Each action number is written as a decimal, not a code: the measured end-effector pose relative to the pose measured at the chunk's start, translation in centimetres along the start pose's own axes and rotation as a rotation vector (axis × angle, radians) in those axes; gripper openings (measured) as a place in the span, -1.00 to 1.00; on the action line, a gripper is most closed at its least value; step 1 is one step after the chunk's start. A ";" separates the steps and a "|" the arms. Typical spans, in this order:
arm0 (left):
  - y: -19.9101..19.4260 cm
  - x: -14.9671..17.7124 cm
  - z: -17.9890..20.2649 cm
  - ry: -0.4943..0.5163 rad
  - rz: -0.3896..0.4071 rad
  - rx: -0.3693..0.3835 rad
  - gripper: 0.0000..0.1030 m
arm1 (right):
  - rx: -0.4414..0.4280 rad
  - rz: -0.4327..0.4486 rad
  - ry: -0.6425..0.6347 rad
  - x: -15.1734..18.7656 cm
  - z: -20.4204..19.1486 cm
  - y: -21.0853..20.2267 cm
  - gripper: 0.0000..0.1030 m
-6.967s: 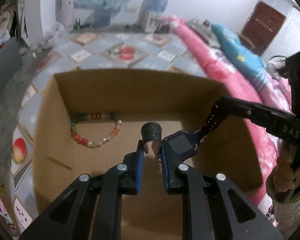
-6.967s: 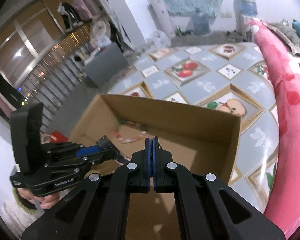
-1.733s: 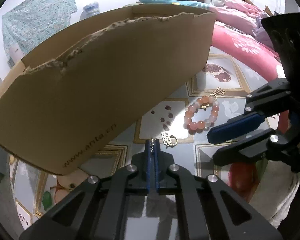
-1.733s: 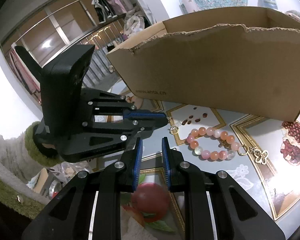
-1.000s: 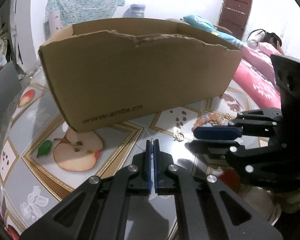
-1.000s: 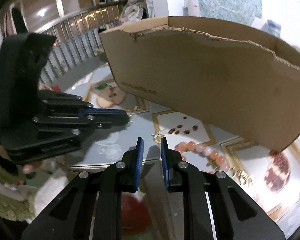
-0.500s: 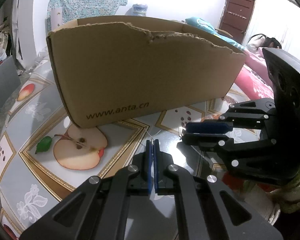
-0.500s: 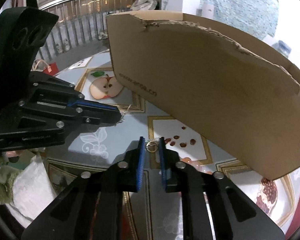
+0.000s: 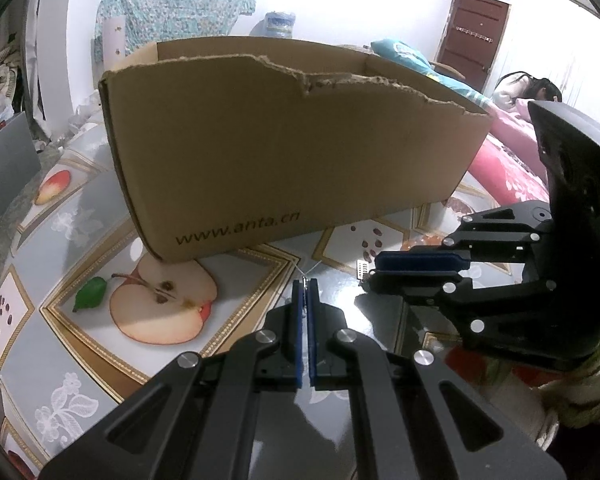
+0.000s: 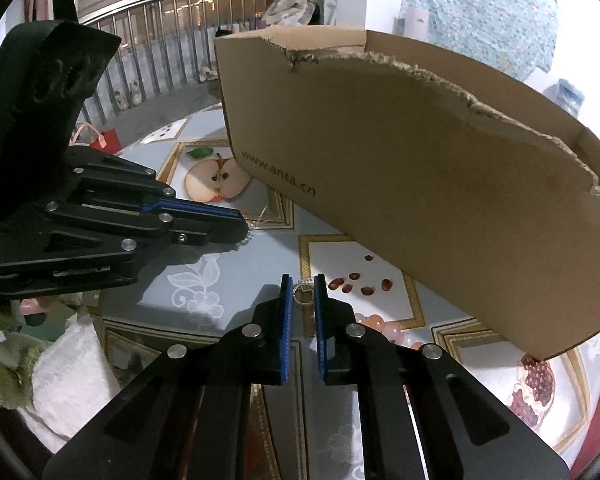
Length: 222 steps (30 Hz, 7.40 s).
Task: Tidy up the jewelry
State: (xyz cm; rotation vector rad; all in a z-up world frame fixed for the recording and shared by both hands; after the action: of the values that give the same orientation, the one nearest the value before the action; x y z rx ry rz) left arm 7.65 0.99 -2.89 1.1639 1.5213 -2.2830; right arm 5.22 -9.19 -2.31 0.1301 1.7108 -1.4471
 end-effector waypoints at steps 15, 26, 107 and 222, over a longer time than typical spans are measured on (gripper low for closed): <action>-5.9 -2.7 2.1 -0.012 0.125 0.063 -0.97 | -0.080 0.188 0.106 -2.1 0.9 -6.5 -0.83; -7.2 -11.0 2.1 0.053 0.195 0.002 -0.97 | -0.118 0.347 0.210 -8.3 5.9 -9.1 -0.83; 4.1 -2.1 5.7 0.176 -0.103 -0.075 -1.00 | -0.213 0.163 0.503 4.4 7.1 -7.2 -0.74; -1.8 -0.8 3.8 -0.039 0.055 0.049 -1.00 | 0.143 0.072 0.195 2.4 3.5 -5.2 -0.79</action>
State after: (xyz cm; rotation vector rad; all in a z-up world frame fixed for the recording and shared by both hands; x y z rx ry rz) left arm 5.27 -1.55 -0.38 1.1514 1.4098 -2.3052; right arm 2.63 -14.82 0.17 0.4185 1.7364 -1.5433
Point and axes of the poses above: each gripper's, at about its wrist camera, not at the fingertips, and y roughly the way its jaws point, z to its right, x to its underside, the point moved 2 cm from there along y, roughly the way its jaws point, and after that the axes turned 1 degree about -y, right-handed, at the moved point
